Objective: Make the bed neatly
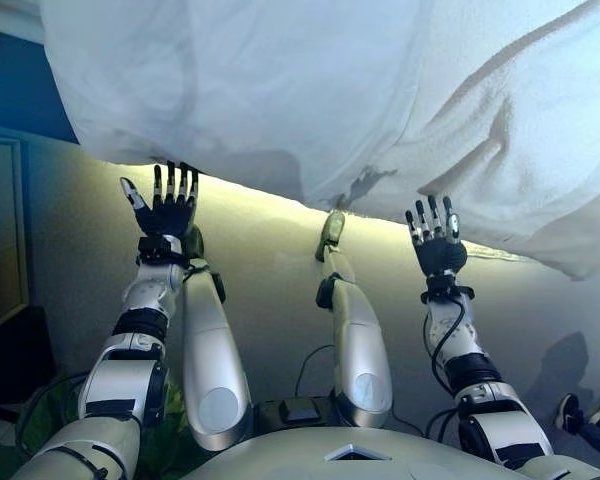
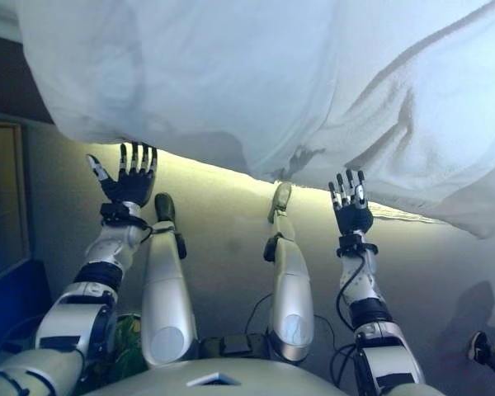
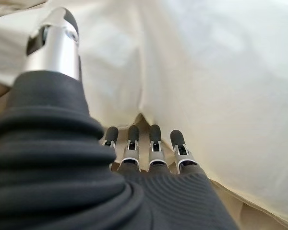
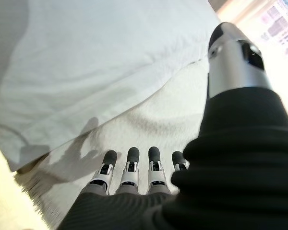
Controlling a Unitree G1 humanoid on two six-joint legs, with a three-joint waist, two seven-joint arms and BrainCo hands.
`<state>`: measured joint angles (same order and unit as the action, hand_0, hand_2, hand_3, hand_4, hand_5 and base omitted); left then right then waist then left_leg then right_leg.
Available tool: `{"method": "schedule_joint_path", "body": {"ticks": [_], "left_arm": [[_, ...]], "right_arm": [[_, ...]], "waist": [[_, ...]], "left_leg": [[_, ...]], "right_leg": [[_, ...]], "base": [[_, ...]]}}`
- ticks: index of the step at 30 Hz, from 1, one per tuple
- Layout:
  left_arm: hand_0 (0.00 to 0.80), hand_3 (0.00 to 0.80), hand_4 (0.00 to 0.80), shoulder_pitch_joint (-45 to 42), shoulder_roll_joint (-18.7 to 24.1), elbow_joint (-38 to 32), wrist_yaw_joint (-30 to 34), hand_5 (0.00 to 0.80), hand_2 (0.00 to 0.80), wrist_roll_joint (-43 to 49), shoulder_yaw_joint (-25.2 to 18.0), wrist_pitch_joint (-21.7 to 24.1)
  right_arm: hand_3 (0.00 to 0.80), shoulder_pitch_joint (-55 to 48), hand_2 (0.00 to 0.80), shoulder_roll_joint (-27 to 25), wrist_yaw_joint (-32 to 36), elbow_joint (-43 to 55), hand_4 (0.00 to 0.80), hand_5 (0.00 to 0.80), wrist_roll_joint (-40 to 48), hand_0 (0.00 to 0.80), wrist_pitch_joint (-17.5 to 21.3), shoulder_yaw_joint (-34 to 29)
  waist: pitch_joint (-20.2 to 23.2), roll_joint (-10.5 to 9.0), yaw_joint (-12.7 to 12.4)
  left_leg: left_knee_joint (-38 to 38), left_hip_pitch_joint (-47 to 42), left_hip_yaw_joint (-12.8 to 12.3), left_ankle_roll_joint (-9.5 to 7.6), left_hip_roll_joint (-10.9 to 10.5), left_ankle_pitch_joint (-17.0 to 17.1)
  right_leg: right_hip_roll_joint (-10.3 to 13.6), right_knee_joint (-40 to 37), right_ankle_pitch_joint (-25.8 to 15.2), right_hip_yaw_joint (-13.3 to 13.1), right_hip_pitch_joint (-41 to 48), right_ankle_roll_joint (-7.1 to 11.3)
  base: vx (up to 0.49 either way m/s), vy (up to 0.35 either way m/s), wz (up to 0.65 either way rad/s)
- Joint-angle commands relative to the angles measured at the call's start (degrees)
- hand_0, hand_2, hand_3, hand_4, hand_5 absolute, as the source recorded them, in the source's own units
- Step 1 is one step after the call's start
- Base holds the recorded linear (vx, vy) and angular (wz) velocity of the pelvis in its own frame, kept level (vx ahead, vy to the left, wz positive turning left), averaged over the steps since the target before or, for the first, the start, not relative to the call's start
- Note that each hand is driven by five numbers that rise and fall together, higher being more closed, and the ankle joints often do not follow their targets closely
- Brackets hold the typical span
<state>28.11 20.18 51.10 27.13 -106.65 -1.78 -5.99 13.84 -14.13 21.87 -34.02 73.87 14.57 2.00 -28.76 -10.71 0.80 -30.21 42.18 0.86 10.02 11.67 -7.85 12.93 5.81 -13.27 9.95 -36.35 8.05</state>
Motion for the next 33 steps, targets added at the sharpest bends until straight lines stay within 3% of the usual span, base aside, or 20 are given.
{"method": "schedule_joint_path", "body": {"ticks": [1, 10, 21, 33], "left_arm": [[0.000, 0.000, 0.000, 3.9, -0.4, 0.7, -0.3, 0.000, 0.000, -2.1, -2.6, -1.3], [0.000, 0.000, 0.000, 5.4, -0.5, 1.4, -0.4, 0.000, 0.000, -5.1, -3.2, -2.1], [0.000, 0.000, 0.000, 4.9, -1.2, 0.0, -1.2, 0.000, 0.000, -4.7, -2.1, -0.9], [0.000, 0.000, 0.000, 8.1, 2.3, -4.3, 2.3, 0.000, 0.000, -6.4, -3.0, -1.1]], "right_arm": [[0.000, 0.7, 0.000, -4.7, 0.7, 4.5, 0.000, 0.000, 1.3, 0.000, 1.1, -2.3], [0.000, 4.2, 0.000, -6.6, -0.7, 3.7, 0.000, 0.000, 0.9, 0.000, 1.6, -3.7], [0.000, 5.2, 0.000, -7.5, -2.4, 6.9, 0.000, 0.000, -0.1, 0.000, 2.1, -4.0], [0.000, 4.8, 0.000, -8.5, -1.4, 9.3, 0.000, 0.000, 0.2, 0.000, 2.1, -4.8]], "waist": [[-1.0, 2.03, -0.8], [-1.0, 3.06, -1.3], [-1.0, 2.59, -1.5], [-1.0, 2.38, -0.7]], "left_leg": [[9.8, -0.7, -1.0, -4.91, -3.6, 8.8], [7.0, 2.4, -0.4, -5.29, -5.2, 7.8], [1.9, 7.6, 0.2, -6.25, -5.8, 5.5], [-3.8, 11.4, 0.2, -7.59, -5.9, 2.0]], "right_leg": [[1.7, 8.1, 7.8, 1.9, 2.6, 2.12], [2.5, 10.7, 8.3, 0.7, -1.1, 2.38], [2.2, 14.9, 8.9, -0.3, -6.3, 1.86], [2.0, 19.1, 9.3, -1.3, -10.2, 0.89]], "base": [[-0.016, 0.062, -0.03], [-0.004, 0.062, 0.01], [0.005, 0.029, -0.02], [-0.010, 0.020, -0.10]]}}
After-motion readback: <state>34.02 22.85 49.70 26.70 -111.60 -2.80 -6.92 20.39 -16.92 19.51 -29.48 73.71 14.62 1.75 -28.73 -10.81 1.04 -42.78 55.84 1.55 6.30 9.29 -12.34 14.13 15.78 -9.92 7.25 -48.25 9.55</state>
